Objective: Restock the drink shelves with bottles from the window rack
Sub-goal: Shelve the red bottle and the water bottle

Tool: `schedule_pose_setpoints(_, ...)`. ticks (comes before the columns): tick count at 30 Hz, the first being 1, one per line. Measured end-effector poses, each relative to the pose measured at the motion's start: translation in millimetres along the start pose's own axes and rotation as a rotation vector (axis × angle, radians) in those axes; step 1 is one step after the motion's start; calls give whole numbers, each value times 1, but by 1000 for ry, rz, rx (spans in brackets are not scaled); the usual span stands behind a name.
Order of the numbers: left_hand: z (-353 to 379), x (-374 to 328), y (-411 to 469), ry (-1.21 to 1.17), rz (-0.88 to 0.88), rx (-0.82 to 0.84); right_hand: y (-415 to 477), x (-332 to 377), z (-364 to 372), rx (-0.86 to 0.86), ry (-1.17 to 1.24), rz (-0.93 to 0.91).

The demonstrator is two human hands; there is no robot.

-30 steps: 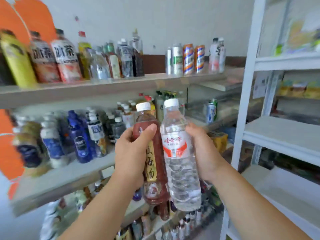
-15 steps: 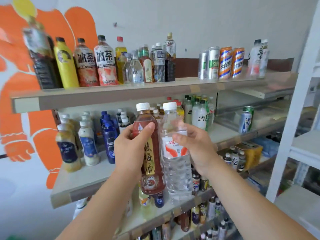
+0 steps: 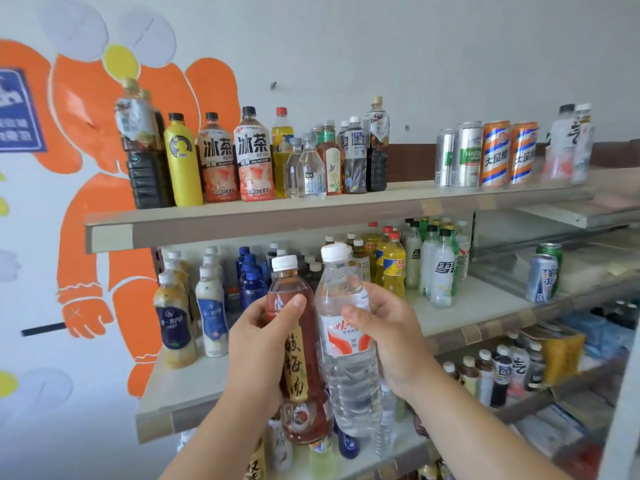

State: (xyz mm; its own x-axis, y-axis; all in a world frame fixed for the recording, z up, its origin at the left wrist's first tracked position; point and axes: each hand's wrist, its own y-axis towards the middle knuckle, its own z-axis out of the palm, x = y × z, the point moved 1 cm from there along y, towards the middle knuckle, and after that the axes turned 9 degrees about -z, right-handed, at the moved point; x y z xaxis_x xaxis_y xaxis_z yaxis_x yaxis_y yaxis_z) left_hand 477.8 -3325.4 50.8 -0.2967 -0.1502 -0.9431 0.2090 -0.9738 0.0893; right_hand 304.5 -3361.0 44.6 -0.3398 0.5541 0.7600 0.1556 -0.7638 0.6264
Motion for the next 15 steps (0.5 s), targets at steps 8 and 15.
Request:
schedule_pose_setpoints(8, -11, 15, -7, 47, -18, -26, -15, -24, 6, -97, -28, -8)
schedule_pose_setpoints(15, -15, 31, -19, 37, -78, 19, -37, -24, 3, -165, -61, 34)
